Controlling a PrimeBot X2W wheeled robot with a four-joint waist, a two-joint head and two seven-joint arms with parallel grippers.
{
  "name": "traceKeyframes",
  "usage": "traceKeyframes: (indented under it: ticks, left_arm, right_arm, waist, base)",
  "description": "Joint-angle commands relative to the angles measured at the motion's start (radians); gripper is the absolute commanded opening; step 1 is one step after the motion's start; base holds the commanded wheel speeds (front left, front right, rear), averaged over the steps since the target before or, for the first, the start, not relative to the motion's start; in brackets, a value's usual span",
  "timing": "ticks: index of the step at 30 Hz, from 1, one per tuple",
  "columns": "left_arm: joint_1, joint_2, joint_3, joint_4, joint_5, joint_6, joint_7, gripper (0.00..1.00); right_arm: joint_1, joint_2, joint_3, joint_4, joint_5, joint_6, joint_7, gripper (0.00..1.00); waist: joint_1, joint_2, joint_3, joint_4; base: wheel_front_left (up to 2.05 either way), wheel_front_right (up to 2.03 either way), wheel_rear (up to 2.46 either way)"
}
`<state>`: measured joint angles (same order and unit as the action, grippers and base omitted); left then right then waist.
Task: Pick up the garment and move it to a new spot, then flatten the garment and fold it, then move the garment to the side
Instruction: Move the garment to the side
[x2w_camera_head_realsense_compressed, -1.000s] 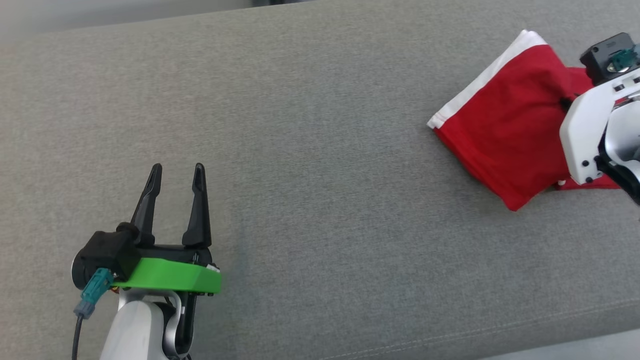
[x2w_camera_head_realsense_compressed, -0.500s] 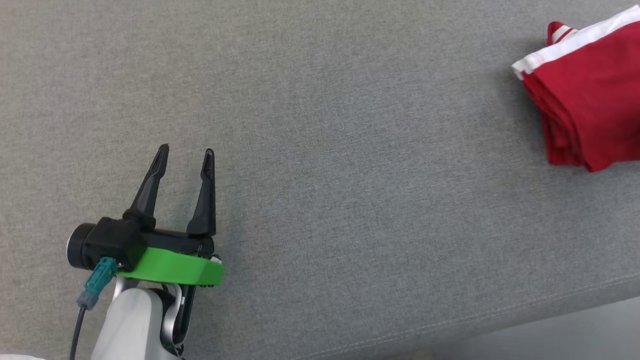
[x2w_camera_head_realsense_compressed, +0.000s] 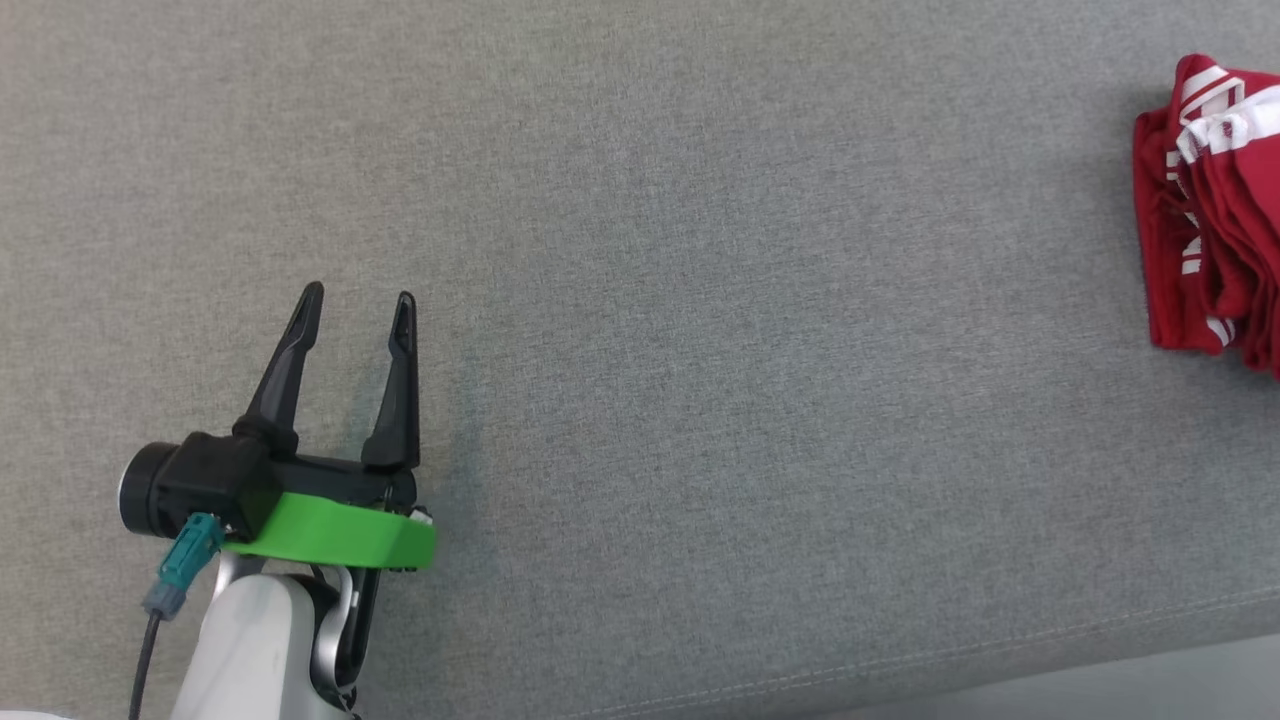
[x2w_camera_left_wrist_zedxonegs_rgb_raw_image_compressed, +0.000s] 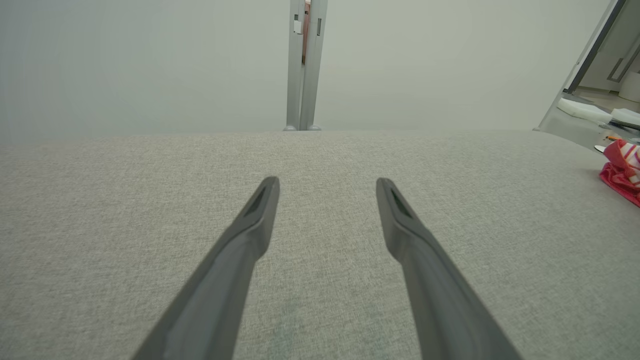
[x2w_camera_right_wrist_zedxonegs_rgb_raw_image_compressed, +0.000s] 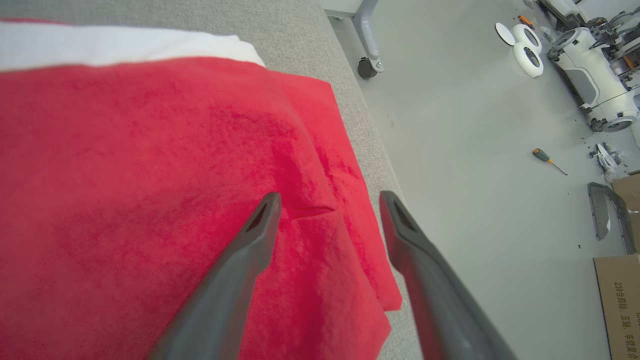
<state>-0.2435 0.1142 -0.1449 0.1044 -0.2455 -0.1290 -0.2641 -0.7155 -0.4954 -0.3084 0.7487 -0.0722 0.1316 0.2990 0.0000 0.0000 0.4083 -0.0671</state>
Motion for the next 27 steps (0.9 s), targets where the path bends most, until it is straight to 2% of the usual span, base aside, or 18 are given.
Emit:
traceKeyframes:
  ticks: [1, 3, 6, 15, 18, 22, 27]
  left_arm:
    - [0.013, -0.004, 0.000, 0.006, -0.002, -0.002, 0.000, 1.00]
    - [0.021, -0.012, 0.002, 0.016, -0.009, -0.002, 0.000, 1.00]
    - [0.036, -0.022, 0.011, 0.032, -0.017, -0.002, 0.000, 1.00]
    - [0.071, -0.049, 0.053, 0.075, -0.039, -0.002, 0.000, 1.00]
    - [0.083, -0.052, 0.071, 0.091, -0.040, -0.002, 0.000, 1.00]
    - [0.103, -0.058, 0.089, 0.116, -0.041, -0.002, 0.000, 1.00]
    - [0.131, -0.061, 0.095, 0.141, -0.032, -0.002, 0.000, 1.00]
  right_arm:
    - [0.015, 0.017, -0.021, -0.013, -0.010, -0.002, -0.023, 1.00]
    - [0.027, 0.051, -0.045, -0.044, -0.004, -0.002, -0.067, 1.00]
    - [0.056, 0.099, -0.017, -0.114, 0.032, -0.002, -0.132, 1.00]
    - [0.266, 0.208, 0.153, -0.427, 0.228, -0.001, -0.324, 1.00]
    - [0.341, 0.237, 0.206, -0.495, 0.262, -0.001, -0.378, 1.00]
    - [0.423, 0.290, 0.240, -0.531, 0.279, -0.001, -0.435, 1.00]
    - [0.476, 0.347, 0.272, -0.501, 0.268, -0.001, -0.480, 1.00]
  waist:
    - [0.0000, 0.0000, -0.033, -0.004]
    - [0.0000, 0.0000, -0.065, -0.006]
    - [0.0000, 0.0000, -0.108, -0.010]
    - [0.0000, 0.0000, -0.223, -0.008]
    - [0.0000, 0.0000, -0.256, 0.001]
    - [0.0000, 0.0000, -0.307, 0.015]
    - [0.0000, 0.0000, -0.356, 0.040]
  base:
    - [0.00, 0.00, 0.00]
    - [0.00, 0.00, 0.00]
    - [0.00, 0.00, 0.00]
    - [0.00, 0.00, 0.00]
    - [0.00, 0.00, 0.00]
    - [0.00, 0.00, 0.00]
    - [0.00, 0.00, 0.00]
